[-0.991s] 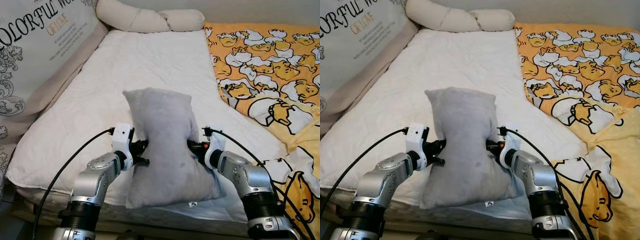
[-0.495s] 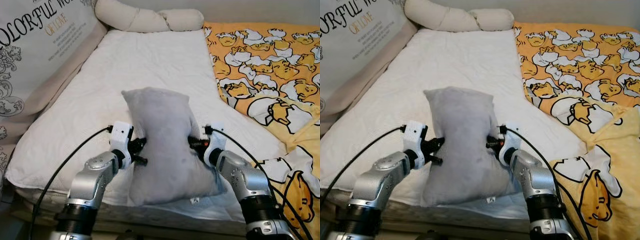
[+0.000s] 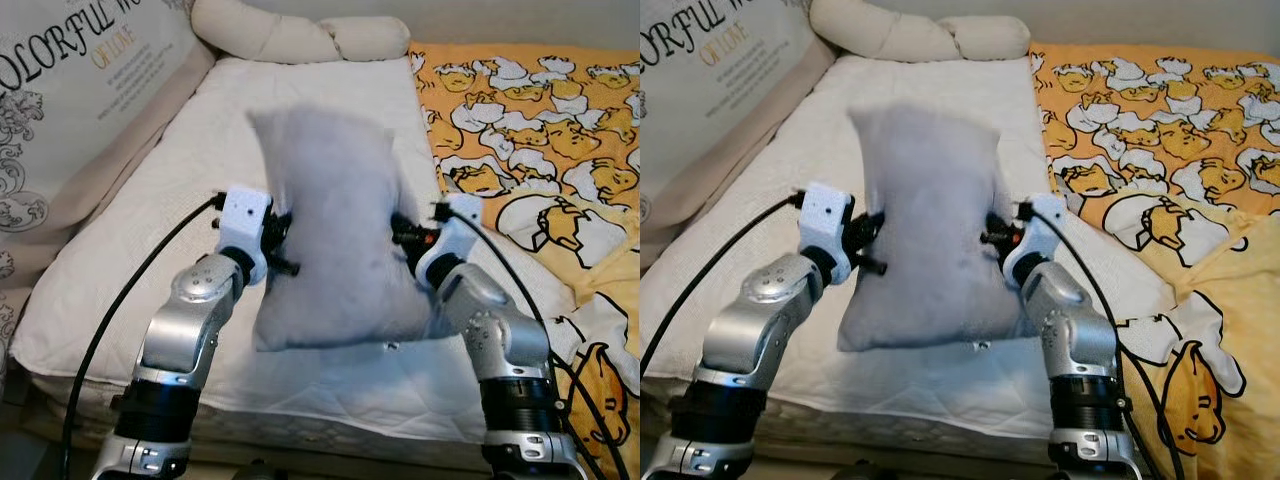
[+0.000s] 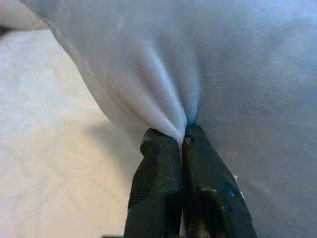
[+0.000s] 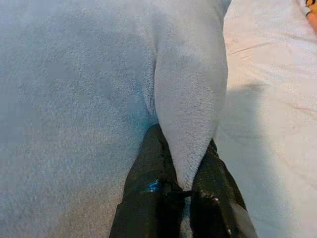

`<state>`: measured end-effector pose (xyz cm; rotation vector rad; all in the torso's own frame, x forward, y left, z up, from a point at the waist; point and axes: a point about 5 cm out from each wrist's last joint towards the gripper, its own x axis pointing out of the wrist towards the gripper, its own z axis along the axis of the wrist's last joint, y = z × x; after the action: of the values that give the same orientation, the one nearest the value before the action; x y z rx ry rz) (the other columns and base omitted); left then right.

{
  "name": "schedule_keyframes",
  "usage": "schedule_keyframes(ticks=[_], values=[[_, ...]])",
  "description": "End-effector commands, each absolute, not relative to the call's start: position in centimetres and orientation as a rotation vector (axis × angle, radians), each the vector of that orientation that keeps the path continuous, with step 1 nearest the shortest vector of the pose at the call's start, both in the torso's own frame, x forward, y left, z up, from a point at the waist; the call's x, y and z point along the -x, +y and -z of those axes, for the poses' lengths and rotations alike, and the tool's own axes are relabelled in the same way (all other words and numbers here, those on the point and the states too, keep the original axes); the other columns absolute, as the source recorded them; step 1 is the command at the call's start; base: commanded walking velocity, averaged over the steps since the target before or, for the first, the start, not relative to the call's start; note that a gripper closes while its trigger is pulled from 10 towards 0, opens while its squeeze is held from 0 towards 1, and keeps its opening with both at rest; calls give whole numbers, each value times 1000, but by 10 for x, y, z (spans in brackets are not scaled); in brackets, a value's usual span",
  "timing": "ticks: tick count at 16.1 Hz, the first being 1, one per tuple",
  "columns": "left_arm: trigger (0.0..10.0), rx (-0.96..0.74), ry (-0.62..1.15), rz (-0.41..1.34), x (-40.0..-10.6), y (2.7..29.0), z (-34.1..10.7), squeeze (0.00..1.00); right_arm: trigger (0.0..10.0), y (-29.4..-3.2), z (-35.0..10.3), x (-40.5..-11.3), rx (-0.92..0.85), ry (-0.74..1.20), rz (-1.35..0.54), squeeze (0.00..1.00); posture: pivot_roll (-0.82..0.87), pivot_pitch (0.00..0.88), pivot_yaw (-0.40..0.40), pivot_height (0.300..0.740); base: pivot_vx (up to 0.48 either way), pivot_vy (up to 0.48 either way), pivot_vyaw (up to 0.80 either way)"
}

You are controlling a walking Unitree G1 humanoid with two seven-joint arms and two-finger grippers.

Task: Clean up the room

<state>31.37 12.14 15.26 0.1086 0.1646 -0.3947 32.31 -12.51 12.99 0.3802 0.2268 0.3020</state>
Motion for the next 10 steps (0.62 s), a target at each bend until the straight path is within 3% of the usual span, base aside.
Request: schedule_keyframes(ticks=[1,5,10], values=[[10000,-156,106,404,-315,114,-163,0,10000,-119,-143,-322,-370,171,-344,0,30,0,35,740,0,0,0],[10000,-97,55,486,-310,109,-164,0,10000,-120,-143,-319,-166,68,-297,0,20,0,42,740,0,0,0],[10000,-114,48,449,-312,115,-165,0,10000,-118,-133,-311,-223,123,-296,0,16,0,48,740,0,0,0]])
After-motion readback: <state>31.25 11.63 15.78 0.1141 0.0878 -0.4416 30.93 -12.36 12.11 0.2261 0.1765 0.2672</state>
